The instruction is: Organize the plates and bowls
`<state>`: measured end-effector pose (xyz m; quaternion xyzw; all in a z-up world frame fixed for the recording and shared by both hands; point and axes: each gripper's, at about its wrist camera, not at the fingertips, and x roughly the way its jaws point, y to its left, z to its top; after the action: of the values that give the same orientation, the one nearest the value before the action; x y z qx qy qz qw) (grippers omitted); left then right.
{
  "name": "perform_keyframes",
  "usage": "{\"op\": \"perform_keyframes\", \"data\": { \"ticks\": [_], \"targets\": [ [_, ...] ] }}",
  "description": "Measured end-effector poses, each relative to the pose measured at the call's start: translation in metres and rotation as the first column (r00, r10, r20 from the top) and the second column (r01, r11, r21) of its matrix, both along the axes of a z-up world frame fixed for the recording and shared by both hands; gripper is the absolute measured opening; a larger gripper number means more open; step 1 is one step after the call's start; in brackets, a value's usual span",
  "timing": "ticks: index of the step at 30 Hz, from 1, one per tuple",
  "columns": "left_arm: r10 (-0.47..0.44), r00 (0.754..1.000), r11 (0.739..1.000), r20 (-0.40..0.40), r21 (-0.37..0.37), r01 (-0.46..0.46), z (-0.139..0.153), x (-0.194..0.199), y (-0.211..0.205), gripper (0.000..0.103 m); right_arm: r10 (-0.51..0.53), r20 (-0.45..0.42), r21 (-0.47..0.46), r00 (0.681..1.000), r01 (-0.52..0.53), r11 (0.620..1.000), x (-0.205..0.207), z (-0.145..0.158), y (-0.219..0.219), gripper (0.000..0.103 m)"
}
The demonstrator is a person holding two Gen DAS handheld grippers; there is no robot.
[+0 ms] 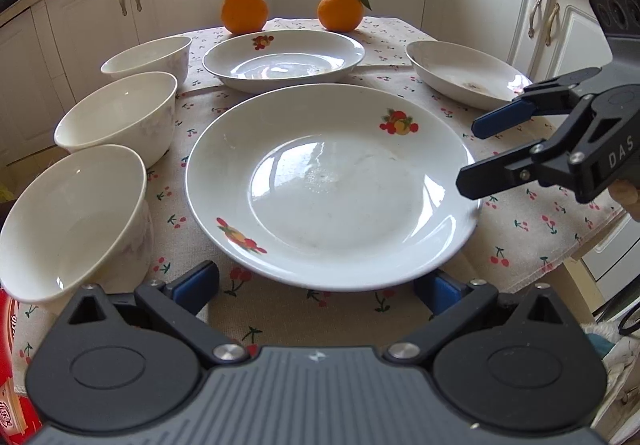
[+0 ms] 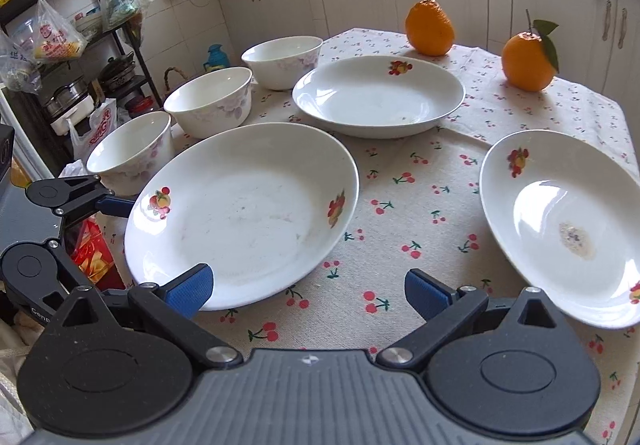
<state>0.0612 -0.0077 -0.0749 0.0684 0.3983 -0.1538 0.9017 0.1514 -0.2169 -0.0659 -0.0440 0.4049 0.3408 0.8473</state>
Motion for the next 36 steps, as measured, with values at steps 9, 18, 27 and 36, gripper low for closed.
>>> {"op": "perform_keyframes", "data": {
  "ticks": [9,18,27,36],
  "targets": [
    [-0.001,1.000,1.000,0.027,-0.011,0.001,-0.002,-0.003,0.002,0.103,0.059,-0.078,0.032,0.995,-0.056,0.998,0.014,-0.010,0.010,0.103],
    [-0.012,0.999,1.000,0.046,-0.014,0.013,-0.001,-0.007,0.002,0.103,0.109,-0.091,0.036,0.990,-0.106,0.994,0.031,-0.009,0.018,0.103],
    [-0.046,0.998,0.999,0.040,-0.017,0.047,0.001,-0.005,0.002,0.102,0.150,-0.124,0.022,0.981,-0.148,0.989,0.063,0.001,0.031,0.103],
    [-0.066,0.997,0.997,0.051,-0.027,0.067,0.000,-0.003,0.001,0.102,0.204,-0.147,0.061,0.968,-0.197,0.978,0.097,-0.001,0.047,0.103]
  ]
}}
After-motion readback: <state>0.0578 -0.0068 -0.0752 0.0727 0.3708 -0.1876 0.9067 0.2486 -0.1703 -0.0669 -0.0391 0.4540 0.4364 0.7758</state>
